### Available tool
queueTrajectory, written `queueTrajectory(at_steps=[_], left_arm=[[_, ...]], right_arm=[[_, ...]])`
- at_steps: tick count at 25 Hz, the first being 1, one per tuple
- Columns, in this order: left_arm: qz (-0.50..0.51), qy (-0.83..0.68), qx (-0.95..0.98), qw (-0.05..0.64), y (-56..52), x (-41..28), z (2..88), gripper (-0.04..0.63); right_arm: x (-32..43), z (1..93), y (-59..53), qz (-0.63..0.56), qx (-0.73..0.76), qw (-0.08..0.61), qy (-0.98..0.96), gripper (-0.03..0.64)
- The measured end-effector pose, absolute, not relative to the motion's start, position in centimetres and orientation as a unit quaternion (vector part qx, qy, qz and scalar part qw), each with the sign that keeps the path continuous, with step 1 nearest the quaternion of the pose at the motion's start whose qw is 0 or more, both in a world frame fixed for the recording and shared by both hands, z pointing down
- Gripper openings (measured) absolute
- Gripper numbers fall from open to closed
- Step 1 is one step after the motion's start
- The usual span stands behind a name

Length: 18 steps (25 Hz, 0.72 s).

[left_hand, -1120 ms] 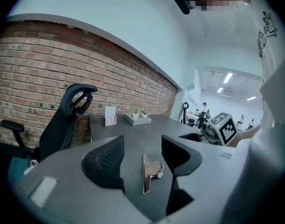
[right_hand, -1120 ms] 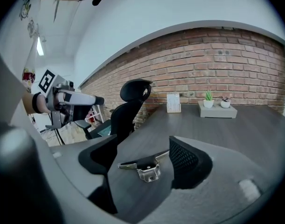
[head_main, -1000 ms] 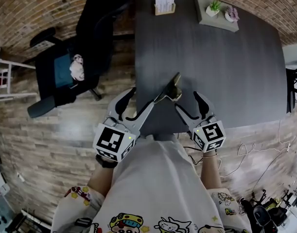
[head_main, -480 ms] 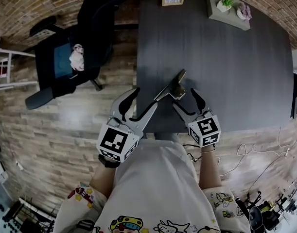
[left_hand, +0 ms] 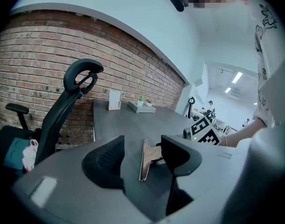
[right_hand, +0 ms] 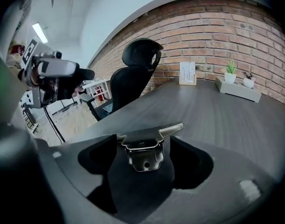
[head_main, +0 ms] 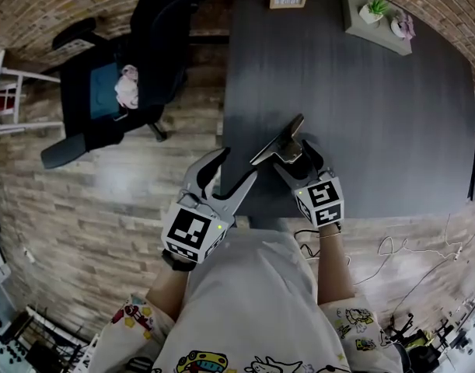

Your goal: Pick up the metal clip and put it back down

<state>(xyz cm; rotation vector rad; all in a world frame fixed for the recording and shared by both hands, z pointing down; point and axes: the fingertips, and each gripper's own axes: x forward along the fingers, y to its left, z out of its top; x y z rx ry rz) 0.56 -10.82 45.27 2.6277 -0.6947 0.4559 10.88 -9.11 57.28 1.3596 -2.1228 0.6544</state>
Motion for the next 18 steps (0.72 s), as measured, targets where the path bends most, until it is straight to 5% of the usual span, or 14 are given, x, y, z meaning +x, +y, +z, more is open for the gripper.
queueTrajectory(at_steps=[18], left_arm=[[0.164, -0.262, 0.931, 0.196, -11.5, 0.5, 45.7, 0.245]], right_arm=[[10.1, 59.1, -9.7, 0.215, 0.467, 0.319, -0.796, 0.354]])
